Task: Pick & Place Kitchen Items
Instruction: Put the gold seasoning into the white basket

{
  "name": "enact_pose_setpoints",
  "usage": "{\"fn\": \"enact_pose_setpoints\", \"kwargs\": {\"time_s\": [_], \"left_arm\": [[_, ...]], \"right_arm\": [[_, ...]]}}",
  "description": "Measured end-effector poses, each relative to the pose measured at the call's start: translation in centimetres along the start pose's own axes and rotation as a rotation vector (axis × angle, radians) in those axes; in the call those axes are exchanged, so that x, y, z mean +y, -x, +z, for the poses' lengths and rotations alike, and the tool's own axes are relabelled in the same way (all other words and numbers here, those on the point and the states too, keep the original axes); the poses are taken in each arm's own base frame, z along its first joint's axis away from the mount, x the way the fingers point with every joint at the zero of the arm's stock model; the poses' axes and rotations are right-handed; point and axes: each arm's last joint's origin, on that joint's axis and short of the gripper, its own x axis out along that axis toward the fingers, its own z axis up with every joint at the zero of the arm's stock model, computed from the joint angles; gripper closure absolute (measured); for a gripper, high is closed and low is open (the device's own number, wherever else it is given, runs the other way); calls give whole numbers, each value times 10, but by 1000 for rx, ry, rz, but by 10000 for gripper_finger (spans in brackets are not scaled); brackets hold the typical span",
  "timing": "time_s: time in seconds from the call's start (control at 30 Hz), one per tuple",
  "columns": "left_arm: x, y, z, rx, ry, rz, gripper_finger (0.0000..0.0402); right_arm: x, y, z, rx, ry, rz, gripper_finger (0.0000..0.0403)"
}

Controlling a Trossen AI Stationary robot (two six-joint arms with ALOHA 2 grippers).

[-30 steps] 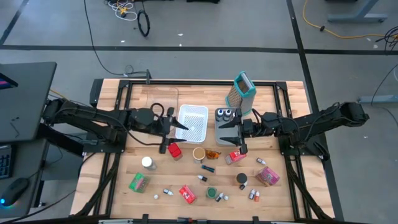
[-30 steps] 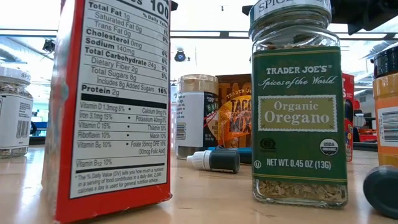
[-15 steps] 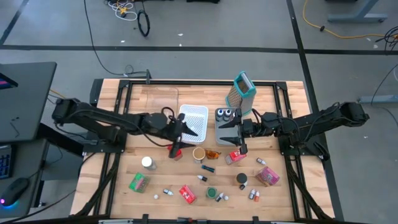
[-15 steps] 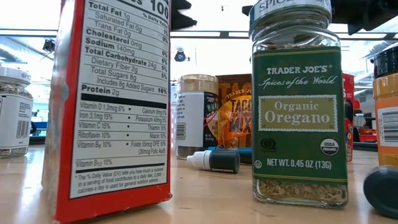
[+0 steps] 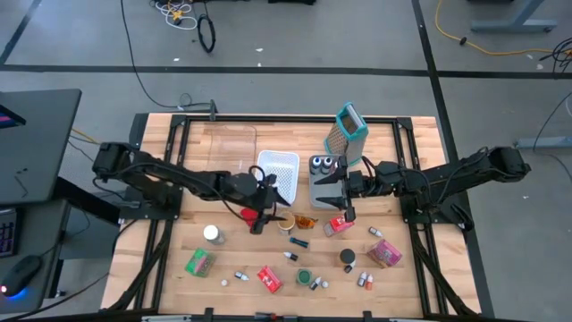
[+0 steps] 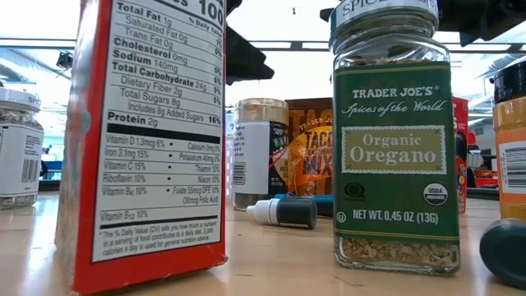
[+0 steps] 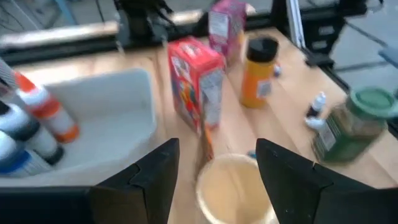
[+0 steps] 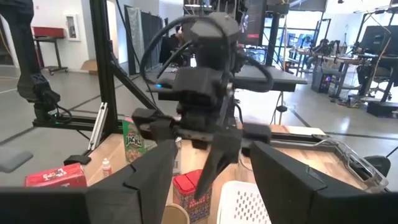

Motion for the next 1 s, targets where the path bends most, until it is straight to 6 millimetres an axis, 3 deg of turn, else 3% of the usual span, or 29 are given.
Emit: {"fn": "enact_pose_setpoints", "kwargs": {"time_s": [0.57, 1.0], "left_arm": [[-12, -18, -20, 91, 28, -34, 77], [-11, -25, -30, 137, 35, -5, 67]], "right_arm": [[0, 0, 0, 2, 0, 0, 179], [0, 0, -2, 19, -8, 1, 179]]}}
